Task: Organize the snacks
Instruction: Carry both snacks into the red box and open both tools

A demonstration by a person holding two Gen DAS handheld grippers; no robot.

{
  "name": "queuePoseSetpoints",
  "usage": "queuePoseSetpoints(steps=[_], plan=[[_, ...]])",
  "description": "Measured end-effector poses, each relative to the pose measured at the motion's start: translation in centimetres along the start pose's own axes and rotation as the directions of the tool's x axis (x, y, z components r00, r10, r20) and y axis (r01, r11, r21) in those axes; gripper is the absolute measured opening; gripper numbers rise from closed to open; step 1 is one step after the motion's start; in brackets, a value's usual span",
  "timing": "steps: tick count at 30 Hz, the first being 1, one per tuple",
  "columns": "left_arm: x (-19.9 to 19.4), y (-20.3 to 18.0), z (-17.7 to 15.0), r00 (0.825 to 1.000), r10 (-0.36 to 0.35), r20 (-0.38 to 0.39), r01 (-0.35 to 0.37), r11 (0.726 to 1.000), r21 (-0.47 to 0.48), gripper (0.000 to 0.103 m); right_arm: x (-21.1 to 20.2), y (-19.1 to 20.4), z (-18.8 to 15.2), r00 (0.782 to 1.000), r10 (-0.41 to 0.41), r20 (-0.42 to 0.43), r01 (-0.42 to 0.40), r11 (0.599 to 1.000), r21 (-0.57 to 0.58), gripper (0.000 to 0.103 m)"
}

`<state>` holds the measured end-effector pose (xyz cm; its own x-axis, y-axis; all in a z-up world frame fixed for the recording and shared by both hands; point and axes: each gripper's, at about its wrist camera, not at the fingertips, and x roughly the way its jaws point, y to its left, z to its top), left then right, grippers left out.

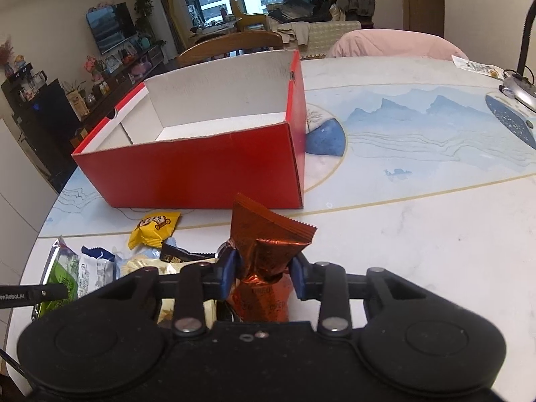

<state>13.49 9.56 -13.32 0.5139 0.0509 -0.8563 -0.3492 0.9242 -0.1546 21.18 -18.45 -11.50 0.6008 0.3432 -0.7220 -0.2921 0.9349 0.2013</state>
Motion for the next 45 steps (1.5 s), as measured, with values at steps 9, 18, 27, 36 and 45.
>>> queuePoseSetpoints(steps=[9, 18, 27, 36, 45], plan=[[-3.6, -0.4, 0.5, 0.997, -0.026, 0.075, 0.026, 1.000, 0.011, 0.018, -2.8, -0.5, 0.6, 0.997, -0.019, 0.078, 0.018, 1.000, 0.013, 0.030], [-6.4, -1.6, 2.5, 0.991, -0.069, 0.110, 0.065, 0.997, 0.043, 0.018, -5.5, 0.4, 3.8, 0.985, 0.030, 0.169, -0.026, 0.999, -0.027, 0.030], [-8.1, -4.1, 7.4, 0.980, -0.071, 0.184, 0.047, 0.990, 0.130, 0.018, -4.9, 1.2, 9.2, 0.971, 0.061, 0.231, -0.042, 0.996, -0.084, 0.030], [-6.0, -6.4, 13.4, 0.981, -0.055, 0.185, 0.023, 0.985, 0.171, 0.018, -1.6, 1.9, 13.5, 0.972, 0.059, 0.228, -0.028, 0.990, -0.135, 0.030], [-1.1, -8.9, 18.9, 0.992, -0.014, 0.127, -0.014, 0.976, 0.218, 0.018, 3.4, 1.8, 16.6, 0.992, 0.052, 0.113, -0.034, 0.986, -0.161, 0.030]])
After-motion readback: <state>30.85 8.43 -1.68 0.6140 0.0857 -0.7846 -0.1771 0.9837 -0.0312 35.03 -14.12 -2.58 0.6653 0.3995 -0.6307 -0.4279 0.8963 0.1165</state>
